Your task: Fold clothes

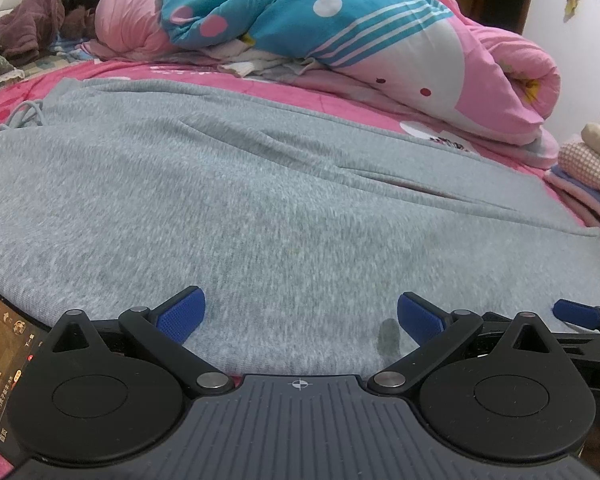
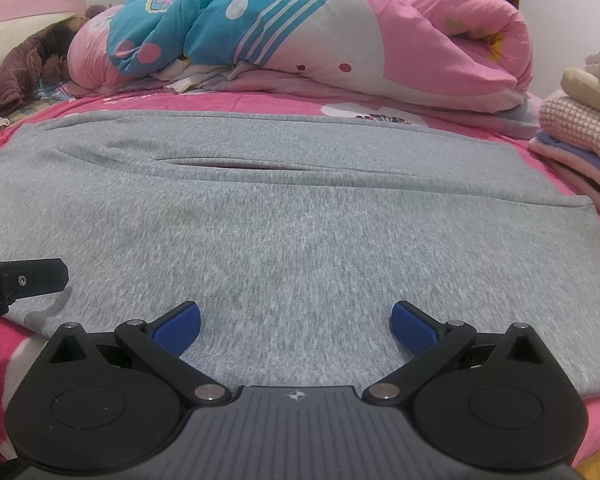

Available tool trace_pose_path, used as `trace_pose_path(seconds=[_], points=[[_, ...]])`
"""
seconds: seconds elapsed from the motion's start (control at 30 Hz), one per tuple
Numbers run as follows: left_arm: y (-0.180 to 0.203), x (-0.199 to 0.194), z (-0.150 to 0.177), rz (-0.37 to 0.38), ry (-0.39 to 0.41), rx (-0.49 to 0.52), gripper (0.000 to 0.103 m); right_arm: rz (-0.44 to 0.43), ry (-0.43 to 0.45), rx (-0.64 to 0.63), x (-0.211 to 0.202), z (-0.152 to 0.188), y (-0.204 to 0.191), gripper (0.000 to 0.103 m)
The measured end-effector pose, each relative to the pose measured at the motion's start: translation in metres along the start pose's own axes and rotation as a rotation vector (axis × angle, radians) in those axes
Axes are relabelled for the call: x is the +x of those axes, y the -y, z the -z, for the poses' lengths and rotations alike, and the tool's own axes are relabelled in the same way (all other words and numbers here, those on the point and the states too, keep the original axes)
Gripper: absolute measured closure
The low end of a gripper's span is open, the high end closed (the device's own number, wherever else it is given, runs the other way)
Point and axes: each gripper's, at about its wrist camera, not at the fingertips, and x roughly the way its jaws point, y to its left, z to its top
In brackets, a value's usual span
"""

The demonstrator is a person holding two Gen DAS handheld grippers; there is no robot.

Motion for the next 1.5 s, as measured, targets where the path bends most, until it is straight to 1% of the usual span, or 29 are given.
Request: trace_pose_path(seconds=[0.47,0.7,0.97,1.2,1.5], points=[[0.003,0.002,-0.001,-0.016,-0.011,0.022,0.0,0.001,0.001,0.0,0.0,0.0,-0.001,0.0],[0.013,0.006,0.001,-0.068,-0.022,0.074,0.0,0.0,0.002,0.001,0.0,0.001,0.0,0.0],[0.015,0.006,0.001,-0.082,-0.026,0.059,0.0,0.001,0.002,-0.001,0.0,0.0,0.0,0.0],[0.019,0.007,0.002,-0.101,-0.026,0.08,0.0,0.001,0.002,-0.001,0.0,0.001,0.0,0.0],[0.017,0.008,0.001,-0.098,-0.033,0.08,0.0,-0.004,0.003,0.004,0.0,0.001,0.001,0.0]])
